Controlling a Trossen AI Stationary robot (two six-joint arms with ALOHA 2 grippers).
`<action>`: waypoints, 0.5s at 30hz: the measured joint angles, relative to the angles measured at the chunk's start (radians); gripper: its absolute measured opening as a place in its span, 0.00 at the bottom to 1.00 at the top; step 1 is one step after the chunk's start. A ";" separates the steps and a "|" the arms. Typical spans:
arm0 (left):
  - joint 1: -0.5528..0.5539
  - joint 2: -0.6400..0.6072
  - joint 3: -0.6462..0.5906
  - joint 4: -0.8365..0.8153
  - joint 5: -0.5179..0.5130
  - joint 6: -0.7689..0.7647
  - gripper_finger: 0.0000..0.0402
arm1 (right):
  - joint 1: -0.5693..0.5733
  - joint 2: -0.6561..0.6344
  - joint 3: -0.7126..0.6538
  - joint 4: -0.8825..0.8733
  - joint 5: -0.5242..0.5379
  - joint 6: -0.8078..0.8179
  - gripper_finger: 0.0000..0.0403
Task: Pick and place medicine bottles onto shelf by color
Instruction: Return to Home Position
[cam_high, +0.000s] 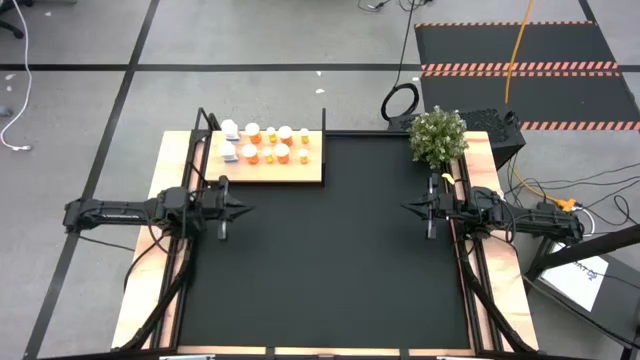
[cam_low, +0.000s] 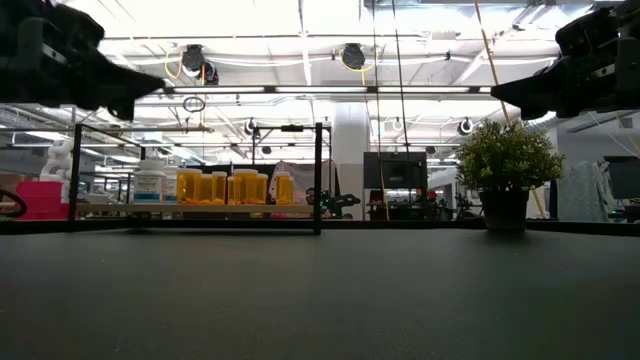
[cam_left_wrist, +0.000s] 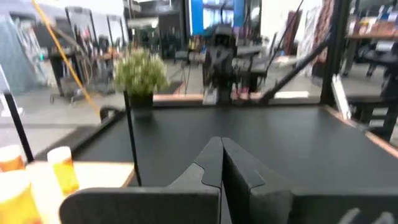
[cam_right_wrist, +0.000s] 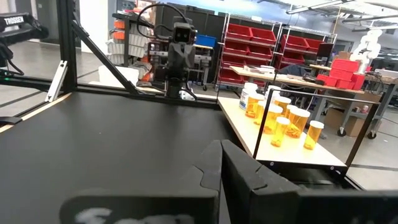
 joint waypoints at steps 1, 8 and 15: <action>-0.006 -0.024 0.000 -0.002 -0.001 0.004 0.00 | 0.000 0.000 0.000 0.000 0.000 0.000 0.00; -0.027 -0.197 0.000 -0.114 -0.004 0.046 0.00 | 0.000 0.000 -0.001 0.000 0.000 0.000 0.00; -0.025 -0.193 0.011 -0.200 -0.009 0.048 0.00 | 0.000 0.000 -0.001 0.001 -0.004 0.000 0.00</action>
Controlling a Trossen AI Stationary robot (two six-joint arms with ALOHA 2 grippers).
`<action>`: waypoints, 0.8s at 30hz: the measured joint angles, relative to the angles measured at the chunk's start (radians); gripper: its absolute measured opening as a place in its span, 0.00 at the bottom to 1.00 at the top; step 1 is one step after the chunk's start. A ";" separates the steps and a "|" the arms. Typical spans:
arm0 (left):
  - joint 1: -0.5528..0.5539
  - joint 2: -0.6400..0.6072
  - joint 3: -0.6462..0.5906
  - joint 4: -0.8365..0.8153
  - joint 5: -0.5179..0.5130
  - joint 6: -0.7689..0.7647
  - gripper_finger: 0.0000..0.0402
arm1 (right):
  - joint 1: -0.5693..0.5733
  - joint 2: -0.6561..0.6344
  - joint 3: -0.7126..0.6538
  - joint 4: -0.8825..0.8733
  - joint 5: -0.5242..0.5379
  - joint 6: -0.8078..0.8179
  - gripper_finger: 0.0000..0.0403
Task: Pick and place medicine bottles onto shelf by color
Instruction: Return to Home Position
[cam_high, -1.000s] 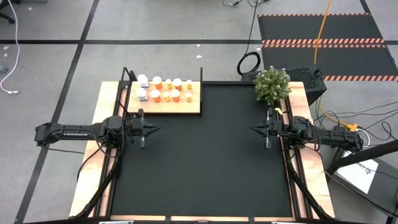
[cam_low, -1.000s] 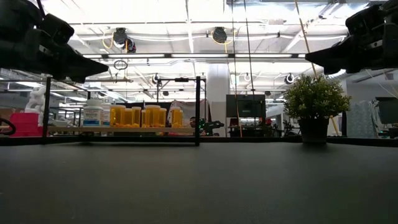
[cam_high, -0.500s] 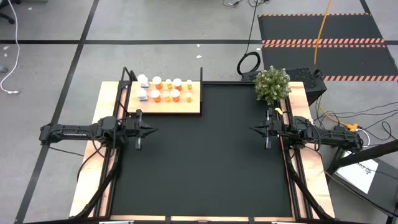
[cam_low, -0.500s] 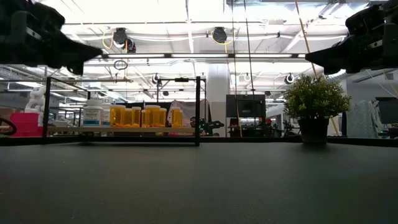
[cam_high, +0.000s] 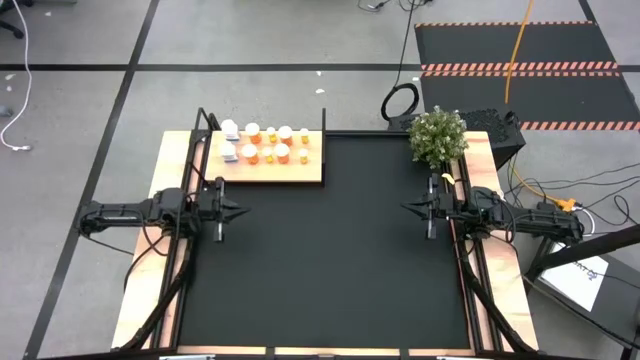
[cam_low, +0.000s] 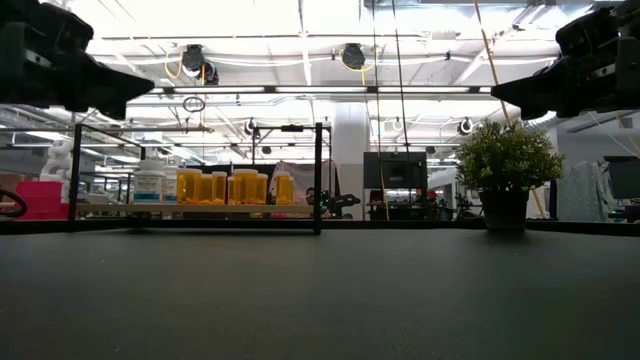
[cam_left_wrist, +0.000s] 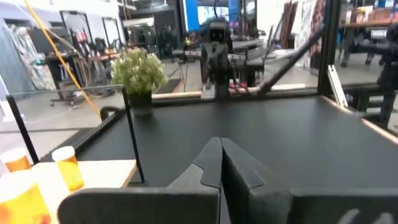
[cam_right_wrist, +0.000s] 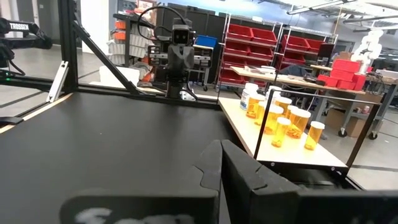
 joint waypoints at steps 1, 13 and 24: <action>0.000 0.001 0.000 -0.015 0.002 0.003 0.00 | 0.000 0.000 0.000 0.000 0.000 0.000 0.00; 0.000 0.010 0.001 -0.024 0.003 0.065 0.01 | 0.000 0.000 0.000 0.001 0.000 0.000 0.00; 0.000 0.010 -0.001 -0.011 0.001 0.054 0.07 | 0.000 0.000 0.001 0.001 0.000 0.000 0.00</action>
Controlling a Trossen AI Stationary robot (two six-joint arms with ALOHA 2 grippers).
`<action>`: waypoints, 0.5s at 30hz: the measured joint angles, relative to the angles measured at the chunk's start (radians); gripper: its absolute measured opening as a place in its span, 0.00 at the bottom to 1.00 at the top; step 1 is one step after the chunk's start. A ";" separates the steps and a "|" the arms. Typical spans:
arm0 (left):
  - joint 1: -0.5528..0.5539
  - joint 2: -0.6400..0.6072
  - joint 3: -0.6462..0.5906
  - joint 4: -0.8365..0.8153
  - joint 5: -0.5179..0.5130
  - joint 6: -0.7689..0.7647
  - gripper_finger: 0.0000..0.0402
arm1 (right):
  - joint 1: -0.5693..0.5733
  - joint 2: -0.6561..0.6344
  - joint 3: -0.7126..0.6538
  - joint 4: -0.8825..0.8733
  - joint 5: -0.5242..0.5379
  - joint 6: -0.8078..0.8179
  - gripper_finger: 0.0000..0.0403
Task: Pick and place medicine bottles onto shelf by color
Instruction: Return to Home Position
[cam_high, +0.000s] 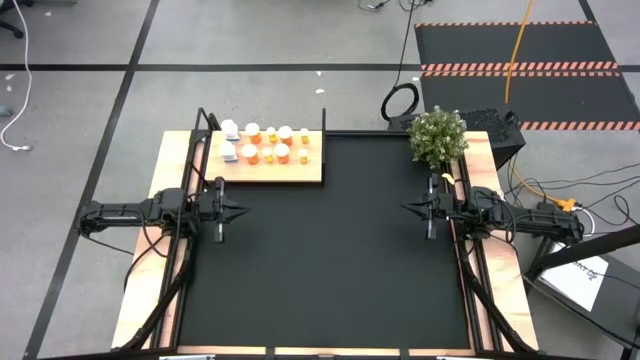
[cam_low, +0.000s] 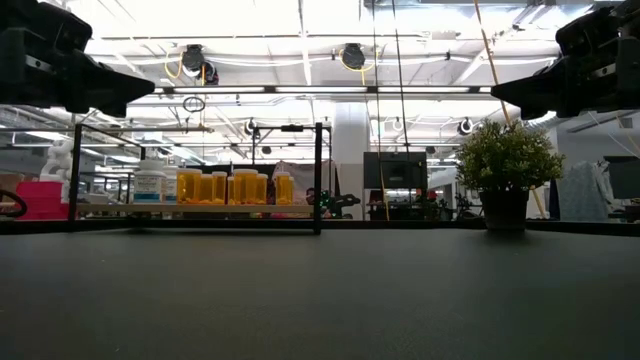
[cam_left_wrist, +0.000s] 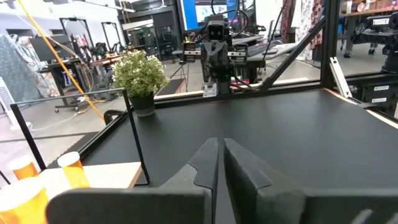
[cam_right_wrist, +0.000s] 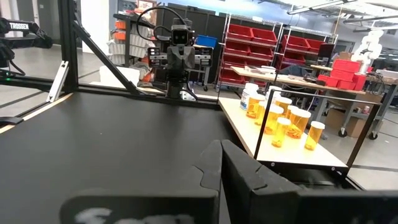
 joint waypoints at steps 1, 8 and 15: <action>0.000 0.000 0.000 0.000 0.000 0.000 0.08 | 0.000 0.000 0.000 0.000 0.000 0.000 0.00; 0.000 0.000 0.000 0.002 0.000 0.000 0.08 | 0.000 0.000 0.000 0.000 0.000 0.000 0.00; 0.000 0.000 -0.001 0.002 -0.001 0.000 0.08 | 0.000 0.000 0.000 0.000 0.000 0.000 0.00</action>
